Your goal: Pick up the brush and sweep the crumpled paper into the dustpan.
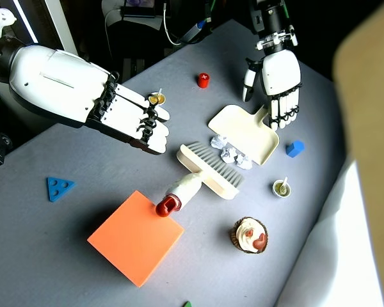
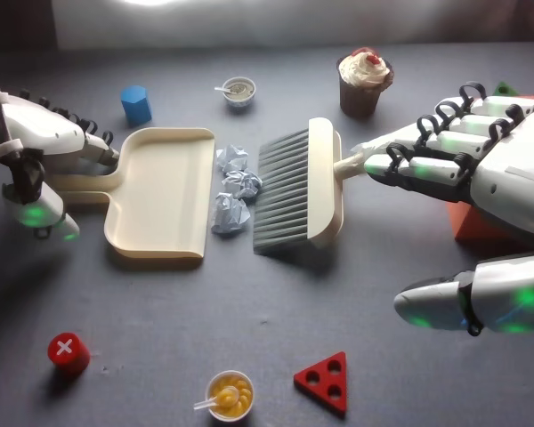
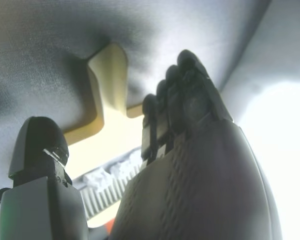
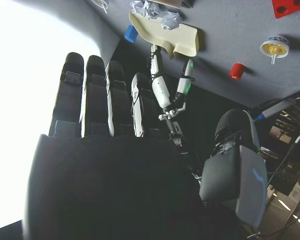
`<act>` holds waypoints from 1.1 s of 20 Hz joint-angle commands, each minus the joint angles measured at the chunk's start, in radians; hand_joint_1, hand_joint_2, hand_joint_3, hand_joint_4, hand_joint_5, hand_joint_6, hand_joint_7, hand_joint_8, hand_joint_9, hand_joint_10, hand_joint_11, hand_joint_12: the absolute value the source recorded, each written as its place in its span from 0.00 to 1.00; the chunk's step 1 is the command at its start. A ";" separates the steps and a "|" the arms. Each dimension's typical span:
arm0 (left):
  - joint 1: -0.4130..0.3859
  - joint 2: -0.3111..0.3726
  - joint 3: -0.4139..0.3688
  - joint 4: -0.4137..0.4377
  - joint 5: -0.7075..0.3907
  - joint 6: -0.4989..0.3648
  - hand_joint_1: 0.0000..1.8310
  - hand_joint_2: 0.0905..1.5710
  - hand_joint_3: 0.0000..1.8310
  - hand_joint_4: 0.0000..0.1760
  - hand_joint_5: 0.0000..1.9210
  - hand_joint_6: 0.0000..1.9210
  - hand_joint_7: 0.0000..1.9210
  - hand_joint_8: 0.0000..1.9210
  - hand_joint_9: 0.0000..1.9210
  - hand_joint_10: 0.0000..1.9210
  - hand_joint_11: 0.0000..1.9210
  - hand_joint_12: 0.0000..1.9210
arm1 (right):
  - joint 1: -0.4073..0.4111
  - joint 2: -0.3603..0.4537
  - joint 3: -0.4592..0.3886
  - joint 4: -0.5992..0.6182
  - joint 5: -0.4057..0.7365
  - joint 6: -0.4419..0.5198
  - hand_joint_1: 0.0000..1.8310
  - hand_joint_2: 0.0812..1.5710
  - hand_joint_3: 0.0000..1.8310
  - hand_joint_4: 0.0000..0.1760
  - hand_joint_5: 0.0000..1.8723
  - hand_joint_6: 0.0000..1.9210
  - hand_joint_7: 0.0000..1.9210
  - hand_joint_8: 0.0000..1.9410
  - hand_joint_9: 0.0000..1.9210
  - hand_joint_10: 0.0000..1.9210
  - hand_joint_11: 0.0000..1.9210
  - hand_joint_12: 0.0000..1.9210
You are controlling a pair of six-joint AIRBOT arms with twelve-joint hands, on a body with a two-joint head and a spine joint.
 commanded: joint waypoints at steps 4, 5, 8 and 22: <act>0.006 -0.002 0.010 0.007 -0.064 -0.001 0.46 0.65 0.00 0.00 0.10 0.00 0.10 0.00 0.10 0.00 0.11 0.01 | 0.008 0.006 -0.004 -0.040 -0.069 0.004 0.00 0.61 0.00 0.00 0.04 0.00 0.06 0.00 0.07 0.00 0.07 0.00; 0.007 -0.004 0.011 0.007 -0.064 -0.002 0.47 0.65 0.00 0.00 0.10 0.00 0.10 0.00 0.10 0.00 0.11 0.01 | 0.008 0.006 -0.004 -0.040 -0.070 0.004 0.00 0.62 0.00 0.00 0.05 0.00 0.07 0.00 0.07 0.00 0.07 0.00; 0.009 -0.009 0.014 0.007 -0.065 -0.004 0.46 0.65 0.00 0.00 0.10 0.00 0.10 0.00 0.10 0.00 0.11 0.01 | 0.008 0.006 -0.005 -0.040 -0.070 0.004 0.00 0.62 0.00 0.00 0.06 0.01 0.07 0.01 0.08 0.01 0.07 0.01; 0.029 -0.023 0.021 -0.001 -0.088 -0.004 0.59 0.67 0.00 0.00 0.21 0.00 0.24 0.00 0.27 0.00 0.29 0.07 | 0.008 0.006 -0.007 -0.040 -0.070 0.004 0.00 0.60 0.00 0.00 0.06 0.00 0.07 0.00 0.08 0.00 0.08 0.01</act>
